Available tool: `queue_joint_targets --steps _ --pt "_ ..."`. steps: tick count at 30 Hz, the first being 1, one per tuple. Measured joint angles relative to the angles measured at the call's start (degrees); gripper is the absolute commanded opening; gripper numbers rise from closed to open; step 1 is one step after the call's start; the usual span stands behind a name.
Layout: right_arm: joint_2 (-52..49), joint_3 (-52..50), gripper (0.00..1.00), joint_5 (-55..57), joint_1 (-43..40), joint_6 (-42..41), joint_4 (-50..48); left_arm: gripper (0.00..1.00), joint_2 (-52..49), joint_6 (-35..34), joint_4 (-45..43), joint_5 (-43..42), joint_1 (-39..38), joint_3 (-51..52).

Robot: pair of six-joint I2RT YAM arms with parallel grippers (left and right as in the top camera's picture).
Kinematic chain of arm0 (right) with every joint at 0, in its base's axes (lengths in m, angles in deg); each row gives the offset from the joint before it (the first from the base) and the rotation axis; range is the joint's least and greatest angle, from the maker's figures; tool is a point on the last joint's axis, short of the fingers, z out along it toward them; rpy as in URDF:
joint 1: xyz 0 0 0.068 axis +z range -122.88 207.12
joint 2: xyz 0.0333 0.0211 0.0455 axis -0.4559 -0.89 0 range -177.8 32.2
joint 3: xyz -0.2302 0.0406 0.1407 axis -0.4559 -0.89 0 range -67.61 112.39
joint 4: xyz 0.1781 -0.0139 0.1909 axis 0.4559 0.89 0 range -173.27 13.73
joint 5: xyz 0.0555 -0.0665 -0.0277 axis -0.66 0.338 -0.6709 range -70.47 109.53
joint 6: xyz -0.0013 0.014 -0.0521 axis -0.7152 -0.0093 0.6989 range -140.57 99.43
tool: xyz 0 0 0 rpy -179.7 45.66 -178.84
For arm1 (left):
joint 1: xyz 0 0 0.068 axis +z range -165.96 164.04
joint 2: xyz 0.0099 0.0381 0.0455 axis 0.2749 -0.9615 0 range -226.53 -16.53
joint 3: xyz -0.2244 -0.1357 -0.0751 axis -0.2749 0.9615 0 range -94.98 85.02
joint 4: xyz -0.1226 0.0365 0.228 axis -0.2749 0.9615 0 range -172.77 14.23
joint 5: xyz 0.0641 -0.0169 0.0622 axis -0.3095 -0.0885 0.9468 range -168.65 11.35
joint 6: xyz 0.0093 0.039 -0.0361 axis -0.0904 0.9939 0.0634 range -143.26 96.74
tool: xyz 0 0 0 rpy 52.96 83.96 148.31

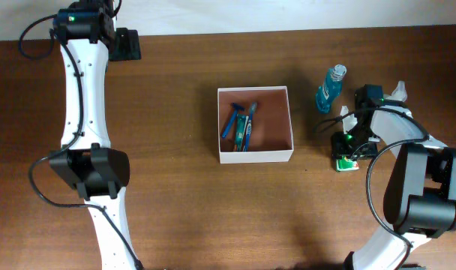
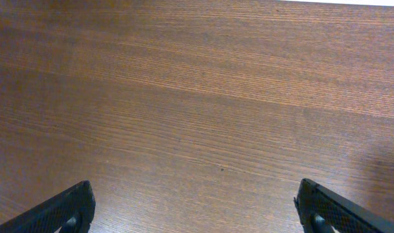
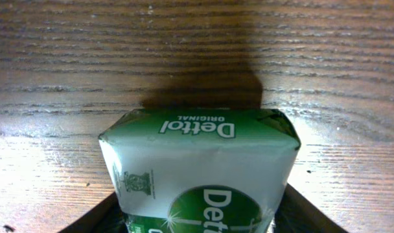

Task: Pack container
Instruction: 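Close the right gripper on the soap bar and lift, then carry the soap bar into the pink box and release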

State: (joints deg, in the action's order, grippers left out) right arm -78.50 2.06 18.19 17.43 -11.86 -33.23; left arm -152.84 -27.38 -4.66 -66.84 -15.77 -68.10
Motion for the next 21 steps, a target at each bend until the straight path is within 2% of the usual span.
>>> queue_joint_targets --steps 2,8,16,21 --pt "0.02 0.02 0.49 -0.02 0.00 -0.52 0.20 0.99 0.00 0.00 0.00 0.00 0.00 0.00" --pt "-0.02 1.51 0.28 -0.72 0.00 -2.25 4.17 0.99 0.00 0.00 0.02 0.00 0.00 0.00" --pt "-0.09 6.27 0.28 -2.29 0.00 -2.97 11.50 0.99 0.00 0.00 0.02 0.00 0.00 0.00" --pt "-0.15 10.19 0.30 -7.26 0.00 -3.04 17.07 0.99 0.00 0.00 0.02 0.00 0.00 0.00"
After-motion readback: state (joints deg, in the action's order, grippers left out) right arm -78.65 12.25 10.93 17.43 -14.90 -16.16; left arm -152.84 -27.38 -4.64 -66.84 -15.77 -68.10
